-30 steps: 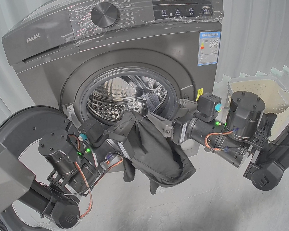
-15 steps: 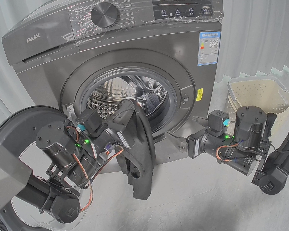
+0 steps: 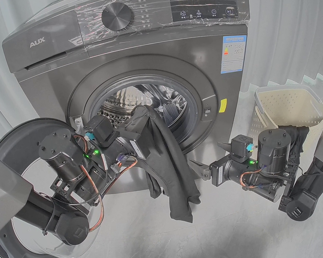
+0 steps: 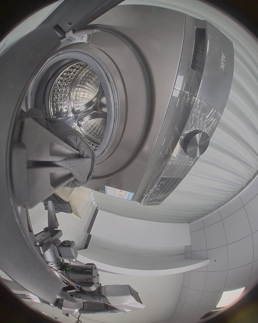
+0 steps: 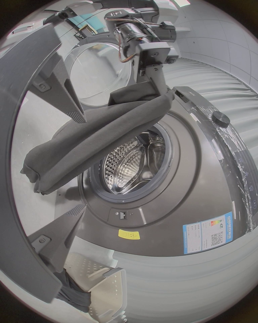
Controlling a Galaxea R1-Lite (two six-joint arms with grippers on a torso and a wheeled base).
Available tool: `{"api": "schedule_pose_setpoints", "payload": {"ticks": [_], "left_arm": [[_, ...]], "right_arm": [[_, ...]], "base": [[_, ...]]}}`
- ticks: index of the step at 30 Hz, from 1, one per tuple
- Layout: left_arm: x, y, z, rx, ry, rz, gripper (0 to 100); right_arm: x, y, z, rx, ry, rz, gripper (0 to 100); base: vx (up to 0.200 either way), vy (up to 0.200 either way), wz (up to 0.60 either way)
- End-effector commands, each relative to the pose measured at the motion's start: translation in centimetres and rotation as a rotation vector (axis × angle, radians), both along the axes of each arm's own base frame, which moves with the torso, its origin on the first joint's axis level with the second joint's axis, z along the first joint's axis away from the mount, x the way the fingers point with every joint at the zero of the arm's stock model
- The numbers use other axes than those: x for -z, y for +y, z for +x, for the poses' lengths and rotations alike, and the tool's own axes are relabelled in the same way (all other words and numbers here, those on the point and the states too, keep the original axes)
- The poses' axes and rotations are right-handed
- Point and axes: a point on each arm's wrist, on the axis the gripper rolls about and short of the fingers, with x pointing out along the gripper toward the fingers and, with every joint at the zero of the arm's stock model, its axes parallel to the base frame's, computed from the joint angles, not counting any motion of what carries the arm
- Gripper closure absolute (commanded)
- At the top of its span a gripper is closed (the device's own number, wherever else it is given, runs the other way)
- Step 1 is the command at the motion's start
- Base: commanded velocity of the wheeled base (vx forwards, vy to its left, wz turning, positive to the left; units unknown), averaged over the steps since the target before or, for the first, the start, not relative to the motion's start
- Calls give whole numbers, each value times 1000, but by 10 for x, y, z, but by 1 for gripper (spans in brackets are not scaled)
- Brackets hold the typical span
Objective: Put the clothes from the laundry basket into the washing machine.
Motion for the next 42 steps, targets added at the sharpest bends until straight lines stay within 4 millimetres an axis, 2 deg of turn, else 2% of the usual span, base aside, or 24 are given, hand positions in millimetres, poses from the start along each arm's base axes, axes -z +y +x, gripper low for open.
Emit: {"api": "schedule_pose_setpoints", "payload": {"ticks": [1, 8, 9, 14, 20, 27, 36, 42], "left_arm": [[-8, 0, 0, -1, -10, -7, 100], [-17, -3, 6, -62, -3, -20, 100], [-20, -4, 7, -60, -5, -21, 100], [-21, -6, 7, -60, -6, -24, 100], [-23, -7, 8, -64, -7, -26, 100], [-24, -7, 8, -68, -6, -29, 100], [-24, -7, 9, -68, -7, -30, 100], [-24, -9, 7, -74, -6, -31, 100]], "right_arm": [[16, 1, -1, -8, 43, -32, 0], [31, 7, -5, -35, 79, -64, 0], [35, 14, -8, -56, 85, -71, 0], [64, 20, -3, -109, 112, -95, 0], [81, 34, -7, -189, 115, -96, 0], [97, 42, 9, -168, 117, -98, 0], [116, 46, 17, -133, 136, -117, 0], [129, 48, 32, -113, 134, -115, 0]], "base": [[0, 0, 0], [0, 0, 0], [0, 0, 0], [0, 0, 0], [0, 0, 0], [0, 0, 0], [0, 0, 0], [0, 0, 0]]}}
